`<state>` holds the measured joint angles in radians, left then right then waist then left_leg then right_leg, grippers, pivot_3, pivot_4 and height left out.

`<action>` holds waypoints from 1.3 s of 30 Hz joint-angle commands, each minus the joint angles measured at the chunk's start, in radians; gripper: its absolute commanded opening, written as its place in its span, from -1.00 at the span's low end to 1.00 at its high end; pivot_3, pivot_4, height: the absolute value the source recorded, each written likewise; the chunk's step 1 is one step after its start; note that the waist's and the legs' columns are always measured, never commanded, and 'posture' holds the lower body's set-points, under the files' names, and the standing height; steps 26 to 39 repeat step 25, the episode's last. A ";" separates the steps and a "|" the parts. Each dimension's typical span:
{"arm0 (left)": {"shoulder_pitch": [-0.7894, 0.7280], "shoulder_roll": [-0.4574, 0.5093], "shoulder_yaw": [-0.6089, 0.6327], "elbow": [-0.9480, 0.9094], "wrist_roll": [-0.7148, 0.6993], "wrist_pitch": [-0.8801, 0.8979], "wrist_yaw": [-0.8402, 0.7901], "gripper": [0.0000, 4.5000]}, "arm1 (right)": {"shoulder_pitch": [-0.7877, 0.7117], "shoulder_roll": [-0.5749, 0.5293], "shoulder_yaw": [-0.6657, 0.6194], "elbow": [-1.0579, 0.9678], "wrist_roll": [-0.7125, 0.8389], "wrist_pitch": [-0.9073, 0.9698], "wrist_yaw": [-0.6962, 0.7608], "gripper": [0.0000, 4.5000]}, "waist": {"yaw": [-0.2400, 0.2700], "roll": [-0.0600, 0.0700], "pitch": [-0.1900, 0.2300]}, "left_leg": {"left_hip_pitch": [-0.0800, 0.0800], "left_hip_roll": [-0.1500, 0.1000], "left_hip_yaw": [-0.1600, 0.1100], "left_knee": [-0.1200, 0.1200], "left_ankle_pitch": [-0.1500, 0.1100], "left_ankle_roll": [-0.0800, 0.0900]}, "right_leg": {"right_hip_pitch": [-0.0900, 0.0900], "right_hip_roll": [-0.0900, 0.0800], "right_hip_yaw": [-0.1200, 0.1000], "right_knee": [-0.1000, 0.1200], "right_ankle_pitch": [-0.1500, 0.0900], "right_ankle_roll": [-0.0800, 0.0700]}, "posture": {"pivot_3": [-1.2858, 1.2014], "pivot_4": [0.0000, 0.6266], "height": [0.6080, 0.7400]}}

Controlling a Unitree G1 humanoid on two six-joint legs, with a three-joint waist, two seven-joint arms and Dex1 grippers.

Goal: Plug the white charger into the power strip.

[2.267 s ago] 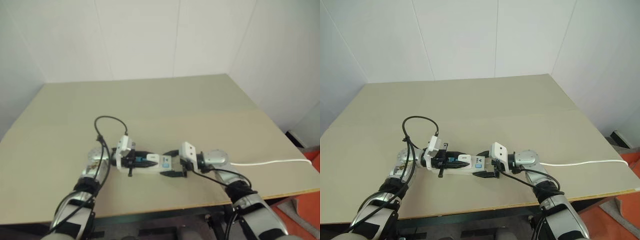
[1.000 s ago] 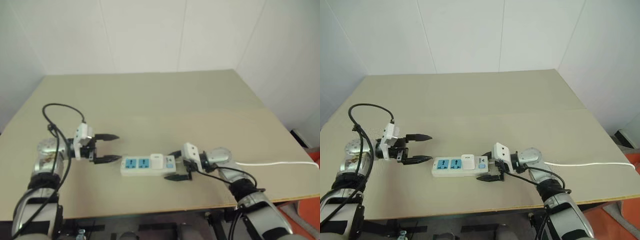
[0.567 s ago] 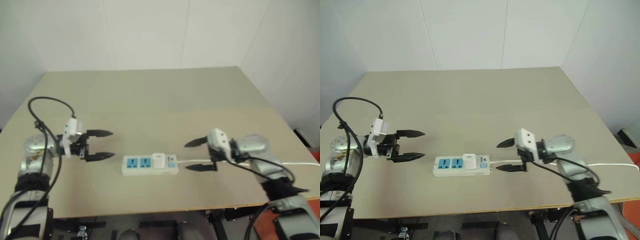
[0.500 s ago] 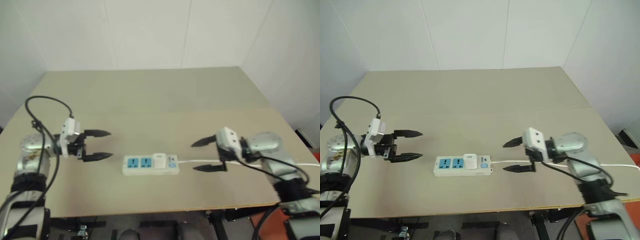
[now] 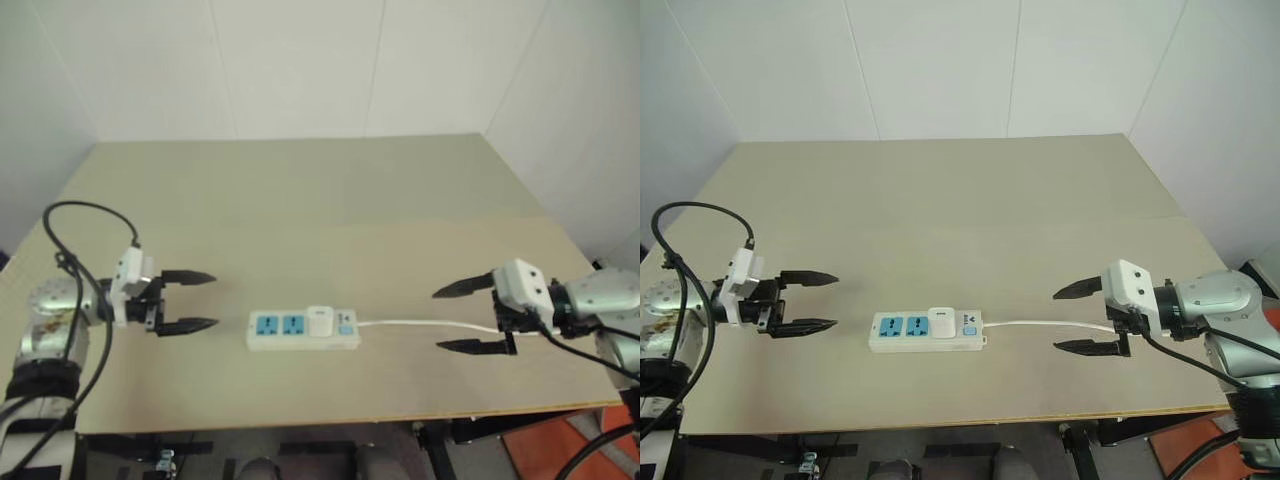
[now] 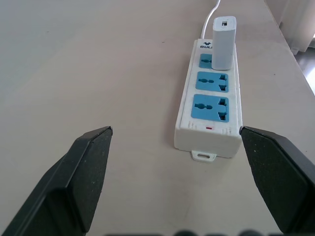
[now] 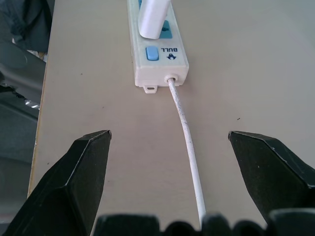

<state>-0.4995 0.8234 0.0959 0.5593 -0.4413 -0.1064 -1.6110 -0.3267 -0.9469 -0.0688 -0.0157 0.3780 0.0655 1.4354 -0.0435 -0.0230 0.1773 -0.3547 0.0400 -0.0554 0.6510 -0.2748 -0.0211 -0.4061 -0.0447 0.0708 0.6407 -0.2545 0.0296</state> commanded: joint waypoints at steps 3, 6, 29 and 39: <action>-0.019 -0.004 0.024 -0.015 0.000 -0.006 0.004 1.00 | 0.024 -0.019 -0.059 -0.039 0.016 -0.019 -0.022 0.99 | 0.001 0.000 0.000 | 0.000 0.000 0.000 0.000 0.000 0.000 | 0.000 0.000 0.000 0.000 0.000 0.000 | 0.03 -0.52 1.00; -0.026 -0.010 0.022 -0.010 0.006 -0.005 0.005 1.00 | 0.038 -0.027 -0.064 -0.047 0.019 -0.012 -0.022 0.99 | 0.001 0.000 0.000 | 0.000 0.000 0.000 0.000 0.000 0.000 | 0.000 0.000 0.000 0.000 0.002 -0.003 | 0.03 -0.52 1.00; -0.015 -0.030 0.023 -0.027 0.013 -0.001 0.014 1.00 | 0.037 -0.023 -0.057 -0.056 0.020 -0.012 -0.036 0.99 | 0.001 0.000 0.000 | 0.000 0.000 0.000 0.001 0.000 0.000 | 0.000 0.000 0.000 0.001 0.002 -0.003 | 0.03 -0.52 1.00; -0.015 -0.030 0.023 -0.027 0.013 -0.001 0.014 1.00 | 0.037 -0.023 -0.057 -0.056 0.020 -0.012 -0.036 0.99 | 0.001 0.000 0.000 | 0.000 0.000 0.000 0.001 0.000 0.000 | 0.000 0.000 0.000 0.001 0.002 -0.003 | 0.03 -0.52 1.00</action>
